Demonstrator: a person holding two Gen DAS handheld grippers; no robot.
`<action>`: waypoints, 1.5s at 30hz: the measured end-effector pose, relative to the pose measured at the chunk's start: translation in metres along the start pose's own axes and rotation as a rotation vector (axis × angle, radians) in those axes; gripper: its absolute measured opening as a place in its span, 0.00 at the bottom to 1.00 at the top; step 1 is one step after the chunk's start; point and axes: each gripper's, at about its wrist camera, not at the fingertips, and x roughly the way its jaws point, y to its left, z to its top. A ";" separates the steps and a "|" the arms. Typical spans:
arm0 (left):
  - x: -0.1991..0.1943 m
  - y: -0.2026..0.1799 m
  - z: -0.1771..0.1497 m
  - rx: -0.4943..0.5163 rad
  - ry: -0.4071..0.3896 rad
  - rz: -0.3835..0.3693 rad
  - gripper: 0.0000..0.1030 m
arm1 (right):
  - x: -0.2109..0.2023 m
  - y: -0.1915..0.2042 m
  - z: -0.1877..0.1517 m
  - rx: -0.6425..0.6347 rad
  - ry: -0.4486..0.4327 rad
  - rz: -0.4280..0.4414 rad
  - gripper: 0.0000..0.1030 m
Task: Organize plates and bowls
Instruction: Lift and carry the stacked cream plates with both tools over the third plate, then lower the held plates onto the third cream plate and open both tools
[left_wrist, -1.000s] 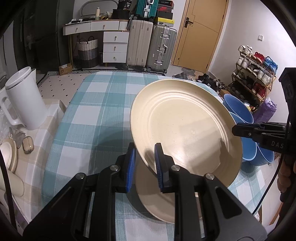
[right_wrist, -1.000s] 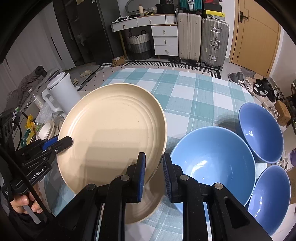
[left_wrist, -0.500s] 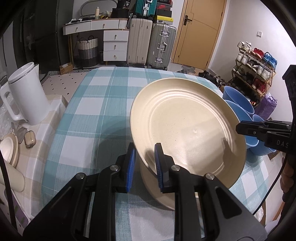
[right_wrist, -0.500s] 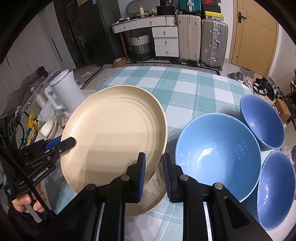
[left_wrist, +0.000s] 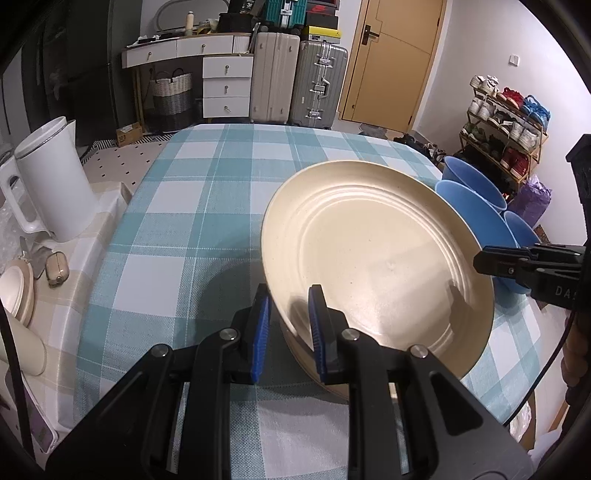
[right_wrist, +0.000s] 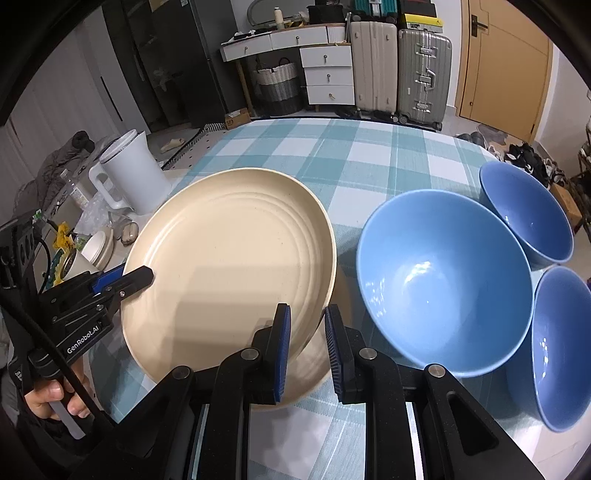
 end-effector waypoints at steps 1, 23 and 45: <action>0.001 0.000 -0.001 0.002 0.001 0.001 0.17 | 0.000 0.001 -0.002 0.002 0.001 -0.001 0.19; 0.044 0.001 -0.014 0.035 0.046 0.006 0.17 | 0.018 -0.002 -0.029 0.039 0.030 -0.023 0.19; 0.068 -0.016 -0.027 0.143 0.048 0.074 0.18 | 0.039 0.002 -0.039 -0.015 0.023 -0.111 0.19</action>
